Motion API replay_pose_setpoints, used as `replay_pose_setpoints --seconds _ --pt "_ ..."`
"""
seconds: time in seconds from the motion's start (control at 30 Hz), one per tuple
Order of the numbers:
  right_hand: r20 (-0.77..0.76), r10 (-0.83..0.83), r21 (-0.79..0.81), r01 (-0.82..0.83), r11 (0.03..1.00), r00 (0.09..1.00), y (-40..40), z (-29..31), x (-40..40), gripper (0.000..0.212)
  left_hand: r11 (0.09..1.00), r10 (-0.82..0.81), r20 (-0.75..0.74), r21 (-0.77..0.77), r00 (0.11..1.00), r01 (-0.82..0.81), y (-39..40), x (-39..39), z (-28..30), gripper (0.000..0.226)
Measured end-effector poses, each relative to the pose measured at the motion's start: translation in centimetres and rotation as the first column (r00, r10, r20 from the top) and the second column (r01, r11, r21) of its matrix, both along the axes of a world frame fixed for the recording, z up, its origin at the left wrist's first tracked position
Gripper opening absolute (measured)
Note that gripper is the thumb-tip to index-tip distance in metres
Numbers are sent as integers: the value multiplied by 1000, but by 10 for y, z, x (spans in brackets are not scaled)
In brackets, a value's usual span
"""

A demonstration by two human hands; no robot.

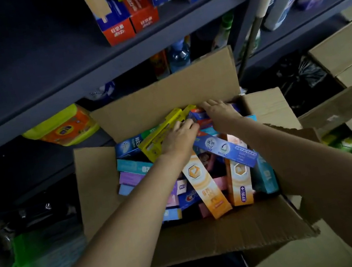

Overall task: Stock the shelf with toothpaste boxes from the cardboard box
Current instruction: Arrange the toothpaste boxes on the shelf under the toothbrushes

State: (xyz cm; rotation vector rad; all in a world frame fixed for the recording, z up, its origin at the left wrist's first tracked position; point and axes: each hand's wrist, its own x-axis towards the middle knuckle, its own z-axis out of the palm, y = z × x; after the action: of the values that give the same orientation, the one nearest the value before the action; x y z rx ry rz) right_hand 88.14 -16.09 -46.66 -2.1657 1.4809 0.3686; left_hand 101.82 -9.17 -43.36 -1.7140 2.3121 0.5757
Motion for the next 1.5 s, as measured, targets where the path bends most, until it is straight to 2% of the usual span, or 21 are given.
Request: replay_pose_setpoints --seconds 0.07,0.1,0.17,0.23,0.3,0.33,0.37,0.47,0.5,0.6,0.67,0.73,0.77,0.93,1.03,1.13,1.23,1.37,1.43,1.5 --pt "20 16 -46 -15 999 1000 3 3 -1 57 999 -47 -24 -26 999 46 -2 8 1 43" --pt "46 17 -45 -15 999 999 5 9 -3 57 1000 -18 -99 11 995 20 -2 15 7 39" --pt "146 -1 21 -2 1000 989 7 30 -3 60 970 191 -347 211 918 -122 -2 31 31 38" --pt "260 -37 101 11 995 965 5 63 5 59 844 486 -489 477 724 -244 -1 51 67 31" --pt "344 -51 149 -1 989 938 3 103 17 54 648 730 -472 707 494 -283 7 76 106 16" --pt "394 -57 175 -14 985 917 4 125 25 51 583 788 -451 765 419 -272 12 91 126 9" --pt "449 -76 221 -28 975 890 6 146 34 48 556 811 -448 790 378 -257 17 105 146 3" --pt "563 -183 411 -81 908 806 22 213 67 43 548 828 -475 798 297 -250 35 146 209 8" --pt "587 -200 442 -103 891 784 30 233 80 44 548 830 -480 797 285 -252 44 160 231 19" --pt "664 -239 493 -175 852 708 58 290 122 35 596 796 -522 763 307 -250 75 197 290 44" --pt "688 -217 505 -241 829 692 76 324 150 28 650 756 -562 708 336 -276 100 219 325 37" --pt "695 -151 463 -276 842 703 94 357 177 34 694 719 -602 640 347 -328 125 240 354 12" --pt "703 -120 435 -290 852 701 102 372 190 36 713 701 -622 603 349 -356 137 250 367 8" --pt "686 -57 393 -304 868 725 139 441 241 15 765 614 -722 445 318 -466 187 300 413 14" --pt "672 -42 467 -379 799 739 146 464 269 25 749 582 -764 370 278 -549 210 324 429 14" --pt "624 144 362 -448 817 768 157 484 297 42 683 563 -805 326 186 -654 229 343 440 14" --pt "510 419 52 -514 856 751 171 495 334 48 585 549 -831 308 87 -750 241 361 446 20" --pt "335 676 -315 -598 737 656 178 504 380 62 488 556 -830 276 51 -828 251 386 449 30" --pt "293 748 -416 -625 660 595 179 512 393 70 463 554 -832 287 21 -839 255 399 450 34" --pt "287 791 -485 -630 607 541 176 518 401 68 439 544 -839 279 5 -854 255 408 450 26"
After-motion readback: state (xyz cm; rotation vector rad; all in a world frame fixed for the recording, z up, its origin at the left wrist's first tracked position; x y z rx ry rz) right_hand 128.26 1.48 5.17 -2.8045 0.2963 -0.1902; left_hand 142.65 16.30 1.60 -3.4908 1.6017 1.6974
